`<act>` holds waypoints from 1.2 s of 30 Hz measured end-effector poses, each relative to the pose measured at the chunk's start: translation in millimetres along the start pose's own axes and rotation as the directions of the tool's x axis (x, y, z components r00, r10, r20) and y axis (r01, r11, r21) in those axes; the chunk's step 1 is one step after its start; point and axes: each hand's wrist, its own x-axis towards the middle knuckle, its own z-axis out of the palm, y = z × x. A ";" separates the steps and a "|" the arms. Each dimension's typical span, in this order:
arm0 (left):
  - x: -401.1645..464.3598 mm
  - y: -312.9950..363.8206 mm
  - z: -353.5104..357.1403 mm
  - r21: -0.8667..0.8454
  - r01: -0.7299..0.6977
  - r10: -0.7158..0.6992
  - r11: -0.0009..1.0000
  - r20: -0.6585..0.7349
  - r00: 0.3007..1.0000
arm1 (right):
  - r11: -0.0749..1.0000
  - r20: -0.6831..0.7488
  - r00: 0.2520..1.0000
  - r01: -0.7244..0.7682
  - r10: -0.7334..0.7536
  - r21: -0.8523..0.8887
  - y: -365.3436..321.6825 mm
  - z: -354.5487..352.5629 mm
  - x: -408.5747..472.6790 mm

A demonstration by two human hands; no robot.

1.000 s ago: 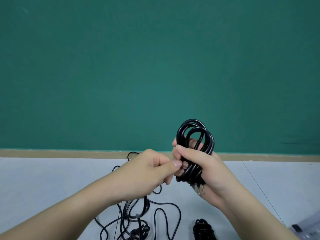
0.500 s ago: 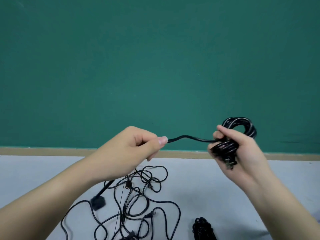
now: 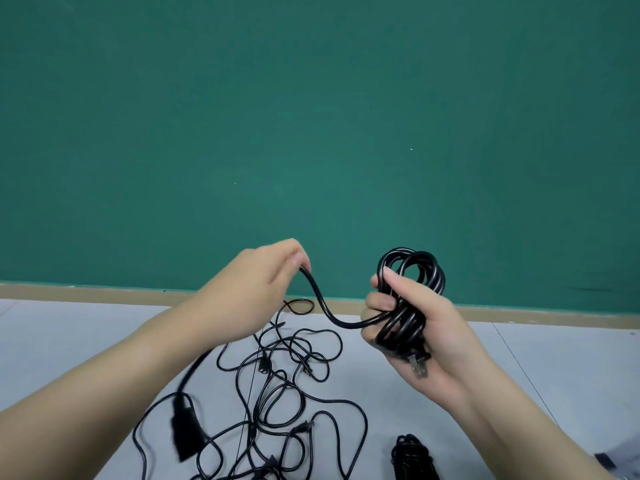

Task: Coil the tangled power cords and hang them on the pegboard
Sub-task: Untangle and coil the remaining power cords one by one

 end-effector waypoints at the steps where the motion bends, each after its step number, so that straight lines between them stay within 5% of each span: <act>1: -2.2 -0.3 2.4 0.065 -0.018 0.015 0.998 0.041 0.999 | 0.999 0.022 1.000 0.002 -0.003 0.051 0.2 1.0 0.6; 6: -12.7 14.1 14.3 0.290 -0.168 0.104 0.942 0.226 0.969 | 0.983 0.052 0.998 0.036 -0.046 0.178 -1.8 0.0 4.9; 10: -22.1 23.6 30.3 0.084 -0.306 0.268 0.948 0.305 0.914 | 0.981 0.103 0.993 0.037 -0.058 0.189 -8.2 -5.2 4.2; 17: -22.6 40.7 28.6 -0.248 -0.402 0.435 0.881 0.097 0.895 | 0.995 0.162 0.986 0.063 -0.049 -0.081 -14.9 -10.8 -1.0; 24: -21.8 41.0 32.7 -0.307 -0.320 0.361 0.896 0.084 0.929 | 0.882 0.164 0.982 0.161 -0.097 -0.443 -18.5 -12.8 -8.6; 36: -15.6 42.3 26.9 -0.333 -0.266 0.264 0.905 -0.053 0.963 | 0.905 0.275 0.943 -0.058 0.188 -0.421 -11.7 -11.2 -13.2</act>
